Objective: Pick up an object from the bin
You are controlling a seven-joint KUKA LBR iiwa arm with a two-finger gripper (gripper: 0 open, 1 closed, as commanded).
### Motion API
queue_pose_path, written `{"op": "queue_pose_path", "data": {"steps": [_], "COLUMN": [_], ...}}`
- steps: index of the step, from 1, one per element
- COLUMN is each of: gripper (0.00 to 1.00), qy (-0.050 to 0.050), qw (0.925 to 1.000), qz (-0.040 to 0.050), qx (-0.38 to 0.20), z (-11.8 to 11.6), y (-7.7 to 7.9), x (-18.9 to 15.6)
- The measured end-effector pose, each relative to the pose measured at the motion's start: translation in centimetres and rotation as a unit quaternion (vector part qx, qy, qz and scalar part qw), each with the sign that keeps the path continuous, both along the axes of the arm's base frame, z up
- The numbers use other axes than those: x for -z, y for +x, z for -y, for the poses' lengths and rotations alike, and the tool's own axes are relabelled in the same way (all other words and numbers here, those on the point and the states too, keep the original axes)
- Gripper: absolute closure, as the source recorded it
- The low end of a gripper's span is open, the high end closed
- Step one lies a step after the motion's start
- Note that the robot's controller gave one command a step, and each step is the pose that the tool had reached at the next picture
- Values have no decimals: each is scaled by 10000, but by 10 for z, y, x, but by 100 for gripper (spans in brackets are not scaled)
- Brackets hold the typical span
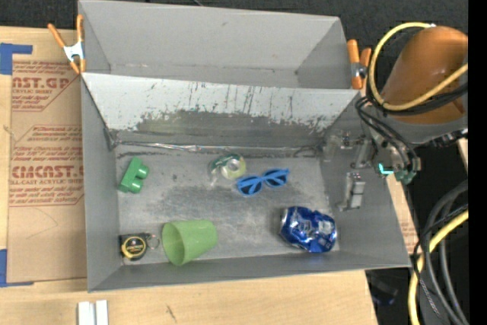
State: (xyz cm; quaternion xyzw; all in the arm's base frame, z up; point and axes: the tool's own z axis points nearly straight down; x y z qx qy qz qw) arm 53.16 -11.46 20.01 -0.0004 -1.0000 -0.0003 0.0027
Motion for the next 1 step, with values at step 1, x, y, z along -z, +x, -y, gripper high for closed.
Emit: {"op": "queue_pose_path", "data": {"steps": [1], "gripper": [0], "qy": [0], "qw": [9999], "qz": [60], "qx": [81], "z": [-28], "y": [-47], "x": [132]}}
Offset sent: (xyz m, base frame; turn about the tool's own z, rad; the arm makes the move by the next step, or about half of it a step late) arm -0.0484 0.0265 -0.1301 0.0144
